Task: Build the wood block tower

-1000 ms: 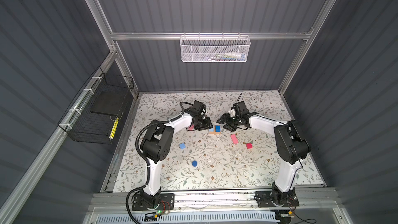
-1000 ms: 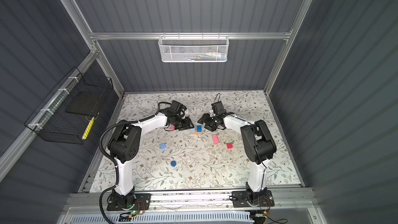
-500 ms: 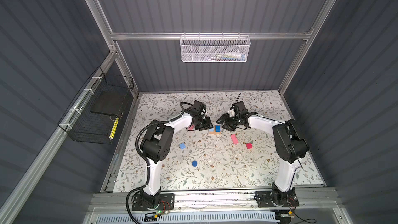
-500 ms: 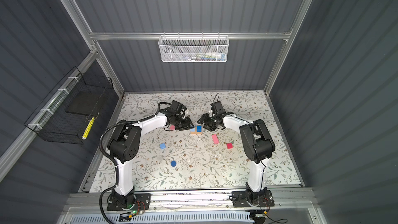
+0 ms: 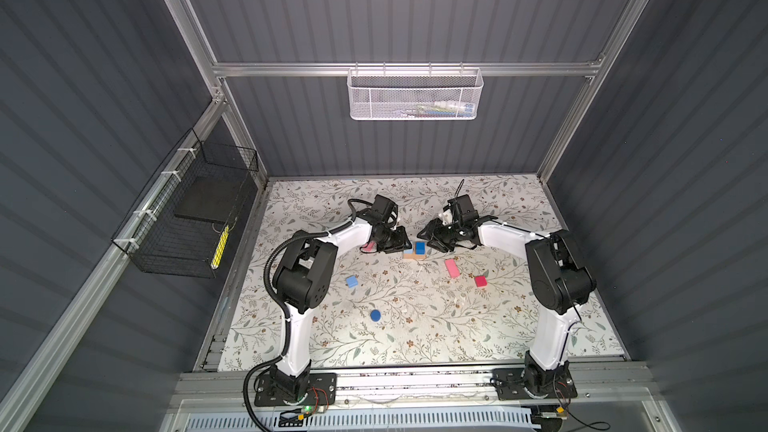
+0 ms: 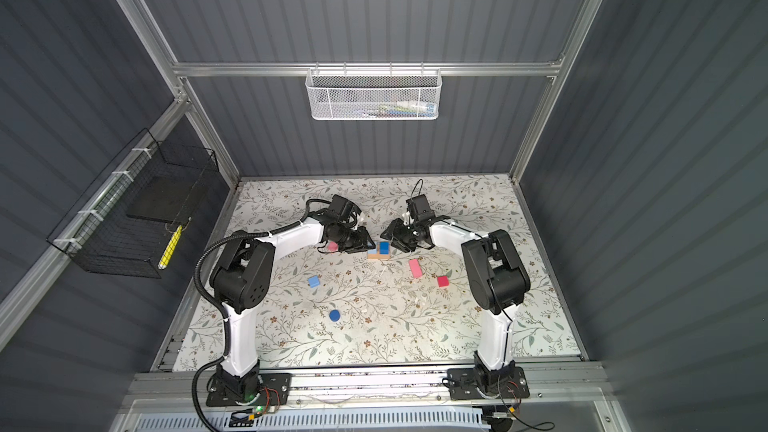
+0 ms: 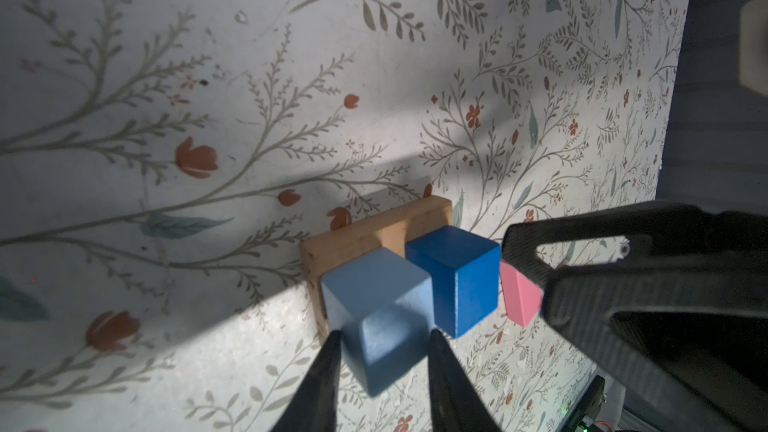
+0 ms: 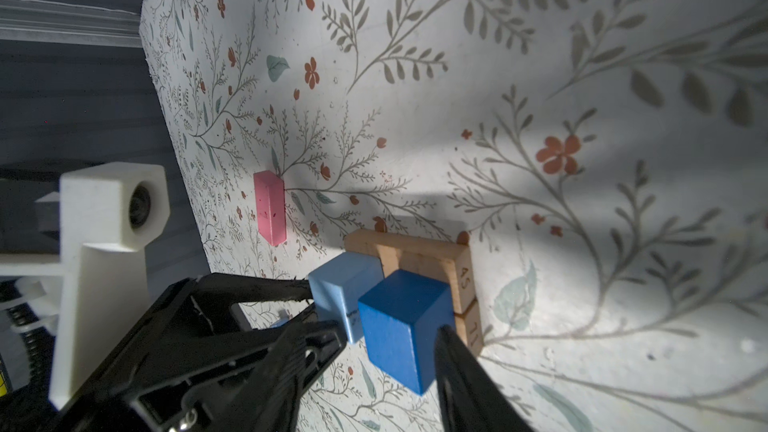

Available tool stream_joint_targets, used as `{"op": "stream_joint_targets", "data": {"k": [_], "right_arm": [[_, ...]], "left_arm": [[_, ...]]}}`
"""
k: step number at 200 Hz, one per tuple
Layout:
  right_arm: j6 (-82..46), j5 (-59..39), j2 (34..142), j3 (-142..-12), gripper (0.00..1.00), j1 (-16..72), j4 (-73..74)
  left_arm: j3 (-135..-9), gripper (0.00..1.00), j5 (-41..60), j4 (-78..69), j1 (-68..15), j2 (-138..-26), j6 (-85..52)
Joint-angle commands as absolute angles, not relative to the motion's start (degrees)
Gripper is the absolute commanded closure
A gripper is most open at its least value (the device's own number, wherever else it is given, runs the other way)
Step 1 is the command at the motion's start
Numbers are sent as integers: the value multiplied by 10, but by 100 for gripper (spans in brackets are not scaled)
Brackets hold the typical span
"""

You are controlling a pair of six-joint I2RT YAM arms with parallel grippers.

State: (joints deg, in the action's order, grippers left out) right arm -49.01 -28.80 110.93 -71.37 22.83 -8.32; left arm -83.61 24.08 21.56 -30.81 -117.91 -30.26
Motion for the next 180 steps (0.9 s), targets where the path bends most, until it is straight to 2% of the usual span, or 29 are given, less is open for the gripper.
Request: {"op": "stream_joint_targets", "data": {"k": [1, 30, 57, 180], "right_arm": [[-486, -293, 1121, -726, 48, 232, -93], [-486, -292, 1121, -728, 48, 232, -95], [-487, -292, 1122, -729, 48, 232, -96], [-486, -295, 1129, -732, 57, 235, -98]], "left_arm": [[-855, 63, 250, 221, -310, -1189, -306], [-859, 58, 244, 227, -310, -1186, -303], [-864, 57, 240, 230, -310, -1187, -302], [-869, 63, 246, 227, -311, -1192, -308]]}}
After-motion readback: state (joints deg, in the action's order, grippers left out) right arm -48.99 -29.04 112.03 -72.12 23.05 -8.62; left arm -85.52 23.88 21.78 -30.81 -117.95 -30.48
